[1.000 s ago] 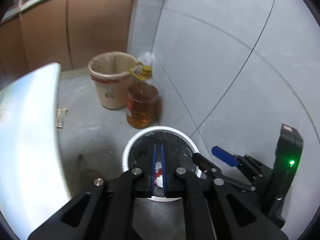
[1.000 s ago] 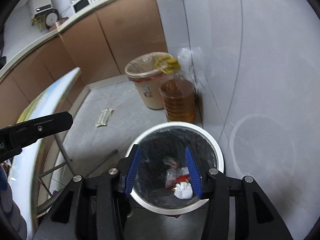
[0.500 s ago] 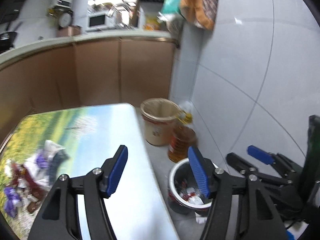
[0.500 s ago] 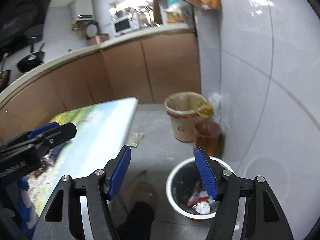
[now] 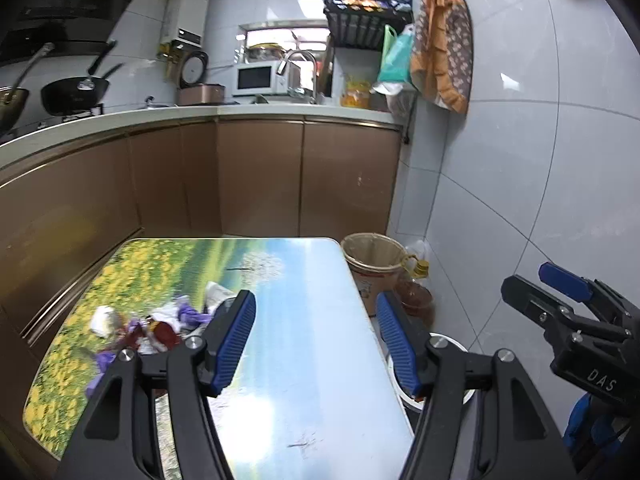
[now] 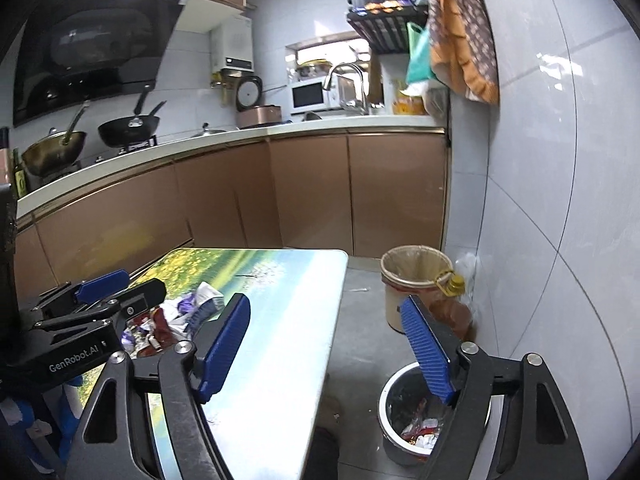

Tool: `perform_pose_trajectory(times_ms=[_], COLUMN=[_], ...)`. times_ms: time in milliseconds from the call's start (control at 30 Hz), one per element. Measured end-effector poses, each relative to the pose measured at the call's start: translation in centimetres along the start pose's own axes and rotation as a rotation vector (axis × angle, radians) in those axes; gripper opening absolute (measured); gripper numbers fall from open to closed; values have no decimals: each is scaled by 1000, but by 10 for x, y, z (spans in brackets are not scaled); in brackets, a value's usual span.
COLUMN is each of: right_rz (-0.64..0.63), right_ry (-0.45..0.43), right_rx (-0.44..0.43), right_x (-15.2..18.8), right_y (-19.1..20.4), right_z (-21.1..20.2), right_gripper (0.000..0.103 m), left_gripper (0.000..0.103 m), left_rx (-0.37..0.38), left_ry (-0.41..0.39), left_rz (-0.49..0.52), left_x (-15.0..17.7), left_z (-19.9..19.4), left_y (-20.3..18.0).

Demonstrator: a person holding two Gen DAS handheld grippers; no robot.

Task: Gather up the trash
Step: 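Move both grippers back over the trash on the table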

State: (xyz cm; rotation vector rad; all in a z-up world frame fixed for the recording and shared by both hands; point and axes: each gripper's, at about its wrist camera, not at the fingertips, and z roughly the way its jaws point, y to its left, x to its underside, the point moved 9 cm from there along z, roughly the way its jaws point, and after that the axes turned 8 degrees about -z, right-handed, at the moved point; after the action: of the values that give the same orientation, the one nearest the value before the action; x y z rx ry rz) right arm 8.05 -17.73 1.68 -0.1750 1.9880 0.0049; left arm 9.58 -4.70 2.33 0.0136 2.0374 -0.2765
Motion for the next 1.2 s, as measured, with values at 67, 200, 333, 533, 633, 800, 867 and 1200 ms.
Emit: perform_pose_trajectory(times_ms=[67,200,333,533,633,800,867,1200], right_rz=[-6,-22,-38,-90,-117,-160,-178,-185], right_ry=[-9,-42,-95,-113,-115,-123,-131,-163], right_rx=[-4,-4,2,-15,-28,-35,-42,-97], right_x=[-1,-6,-15,-18,-17,-19,-20,-20], right_y=[8,21,36,65,80,99,107,133], right_z=[-7,-20,-37,-53,-61,-72,-76,-81], right_gripper=[81,87,98,102,103,103,103,103], left_gripper=[62,67,70,72,72,72,72,72], left_rx=[-21,-50,-80,-127,-147,-169,-180,-241], left_ry=[-19,-48,-78,-128,-150,-187,-196,-221], left_rz=[-6,-22,-37,-68,-82,-123,-126,-167], left_x=[0,2,4,7,10,15,17,28], left_z=[-13,-34,-51,-77,-90,-112,-119,-144], left_y=[11,29,47,74,86,110,116,154])
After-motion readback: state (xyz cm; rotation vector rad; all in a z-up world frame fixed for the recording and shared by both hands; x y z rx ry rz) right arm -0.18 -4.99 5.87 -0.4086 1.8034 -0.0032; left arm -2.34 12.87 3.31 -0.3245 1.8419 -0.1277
